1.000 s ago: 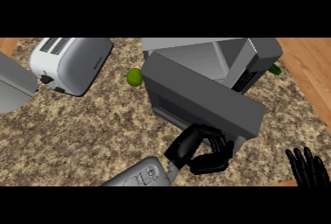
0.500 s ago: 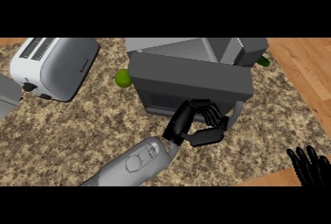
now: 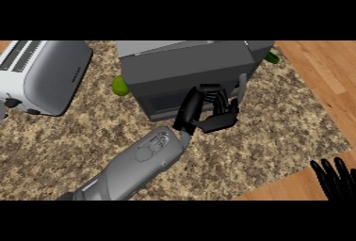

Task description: Pick up the milk, place it into the microwave and close the microwave

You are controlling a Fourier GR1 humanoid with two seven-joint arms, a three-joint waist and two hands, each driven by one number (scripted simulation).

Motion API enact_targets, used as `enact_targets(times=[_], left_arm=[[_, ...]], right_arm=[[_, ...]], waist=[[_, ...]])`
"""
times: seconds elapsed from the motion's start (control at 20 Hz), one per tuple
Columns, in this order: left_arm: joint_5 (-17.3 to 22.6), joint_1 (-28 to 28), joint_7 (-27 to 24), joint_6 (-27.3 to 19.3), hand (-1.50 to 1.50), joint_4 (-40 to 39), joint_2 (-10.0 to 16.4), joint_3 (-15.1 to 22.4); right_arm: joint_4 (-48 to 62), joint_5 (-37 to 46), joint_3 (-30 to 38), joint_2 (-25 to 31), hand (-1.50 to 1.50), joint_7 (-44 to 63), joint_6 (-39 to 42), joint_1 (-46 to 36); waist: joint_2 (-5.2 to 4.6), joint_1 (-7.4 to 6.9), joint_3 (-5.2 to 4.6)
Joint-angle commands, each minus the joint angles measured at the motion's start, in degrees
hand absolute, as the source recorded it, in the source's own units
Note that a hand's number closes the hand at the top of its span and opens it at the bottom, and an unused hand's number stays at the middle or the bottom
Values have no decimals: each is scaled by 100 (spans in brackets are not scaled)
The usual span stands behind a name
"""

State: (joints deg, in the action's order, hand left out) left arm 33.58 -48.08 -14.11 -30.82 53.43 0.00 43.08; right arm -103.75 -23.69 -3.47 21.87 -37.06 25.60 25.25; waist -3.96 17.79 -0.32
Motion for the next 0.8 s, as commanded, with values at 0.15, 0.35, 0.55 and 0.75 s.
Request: enact_targets(times=[0.15, 0.35, 0.55, 0.75], left_arm=[[398, -495, -395, 83, 150, -635, 0, -335], [607, -664, -532, 116, 150, -802, 1, -407], [742, -686, -674, 58, 150, -828, 1, -304], [867, -766, -760, 95, 150, -931, 1, -361]], right_arm=[[-289, -256, 71, 189, -150, 45, 215, 84], [-479, -404, 30, 251, -150, 156, 265, 51], [-594, -494, -20, 336, -150, 261, 335, 146], [-735, -647, 15, 409, -150, 297, 399, 84]], waist=[[-69, 198, 8], [-90, 245, 9], [-81, 366, 17], [-121, 375, 20]])
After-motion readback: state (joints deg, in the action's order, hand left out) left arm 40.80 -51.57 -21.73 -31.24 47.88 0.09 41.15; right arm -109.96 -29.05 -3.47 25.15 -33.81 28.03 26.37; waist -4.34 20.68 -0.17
